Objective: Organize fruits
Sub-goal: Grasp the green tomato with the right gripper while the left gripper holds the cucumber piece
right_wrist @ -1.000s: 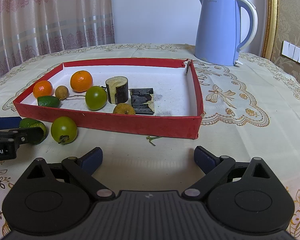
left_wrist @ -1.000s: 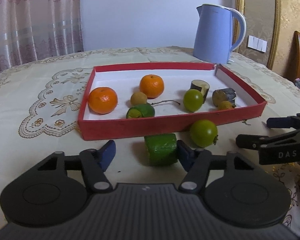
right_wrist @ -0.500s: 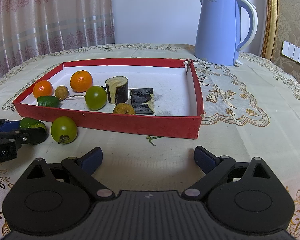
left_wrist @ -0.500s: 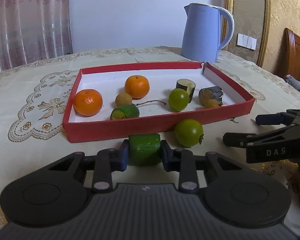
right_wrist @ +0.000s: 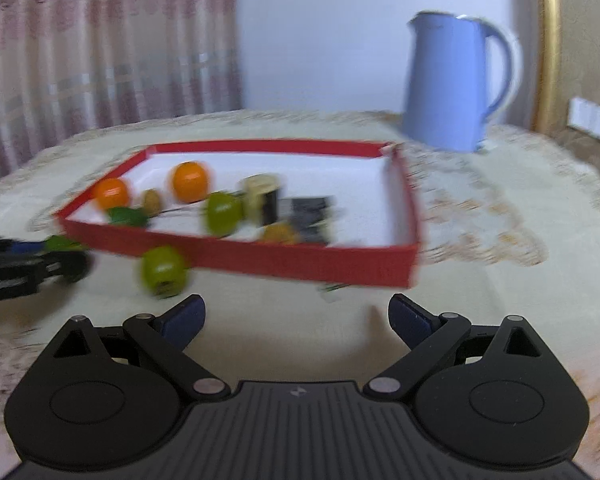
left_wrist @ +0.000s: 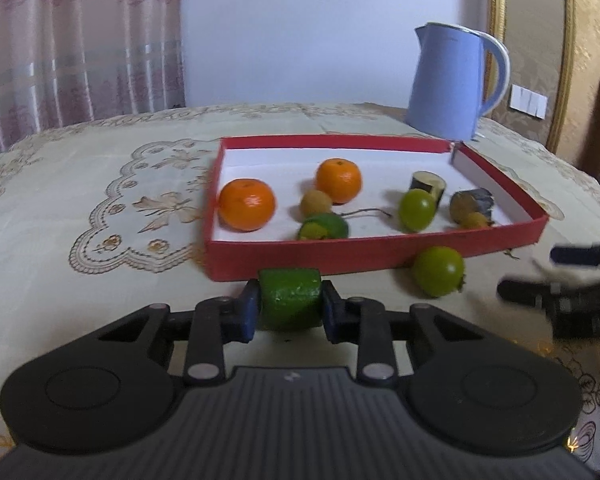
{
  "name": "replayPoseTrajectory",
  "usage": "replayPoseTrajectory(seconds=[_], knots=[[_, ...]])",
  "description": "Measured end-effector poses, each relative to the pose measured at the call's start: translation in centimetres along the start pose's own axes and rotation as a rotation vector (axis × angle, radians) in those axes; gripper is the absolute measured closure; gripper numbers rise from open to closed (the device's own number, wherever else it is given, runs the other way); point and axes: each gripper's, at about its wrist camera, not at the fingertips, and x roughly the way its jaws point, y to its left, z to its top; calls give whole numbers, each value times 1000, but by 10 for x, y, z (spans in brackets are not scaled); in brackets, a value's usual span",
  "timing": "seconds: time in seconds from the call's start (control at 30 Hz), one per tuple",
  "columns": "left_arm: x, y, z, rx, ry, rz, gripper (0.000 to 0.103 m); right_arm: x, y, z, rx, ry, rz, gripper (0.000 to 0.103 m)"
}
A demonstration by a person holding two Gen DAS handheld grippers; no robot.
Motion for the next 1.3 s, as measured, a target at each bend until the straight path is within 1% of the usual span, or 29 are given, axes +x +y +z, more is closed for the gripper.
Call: replayPoseTrajectory(seconds=[0.03, 0.13, 0.17, 0.23, 0.33, 0.4, 0.47, 0.53, 0.63, 0.73, 0.87, 1.03, 1.07, 1.13, 1.3], knots=[[0, 2, 0, -4, 1, 4, 75, -1, 7, -1, -19, 3, 12, 4], [1, 4, -1, -14, 7, 1, 75, -8, 29, 0, -102, -60, -46, 4], [2, 5, -1, -18, 9, -2, 75, -8, 34, 1, -117, -72, -46, 4], [2, 7, -1, -29, 13, -11, 75, -8, 41, 3, -127, -76, -29, 5], [3, 9, -1, -41, 14, -19, 75, -3, 51, 5, -146, -68, -30, 5], [2, 9, -1, -43, 15, -20, 75, 1, 55, 6, -156, -59, -33, 12], [3, 10, -1, -46, 17, -23, 75, 5, 58, 8, -149, -50, -17, 27], [3, 11, -1, -54, 20, -28, 75, 10, 59, 10, -139, -38, -10, 34], [4, 12, -2, -57, 22, -32, 75, 16, 61, 12, -136, -19, 12, 35], [4, 12, -2, -59, 22, -33, 75, 19, 68, 13, -161, -14, 15, 39], [4, 12, -2, -64, 22, -37, 75, 23, 74, 16, -168, -15, 13, 43], [5, 12, -1, -66, 22, -38, 75, 27, 76, 18, -174, -10, 7, 44], [5, 12, -1, -66, 22, -38, 75, 27, 77, 17, -180, -10, 5, 53], [5, 12, -2, -66, 22, -38, 75, 28, 78, 16, -182, 2, 20, 64], [5, 12, -2, -67, 21, -39, 75, 27, 78, 15, -171, 2, 29, 68]])
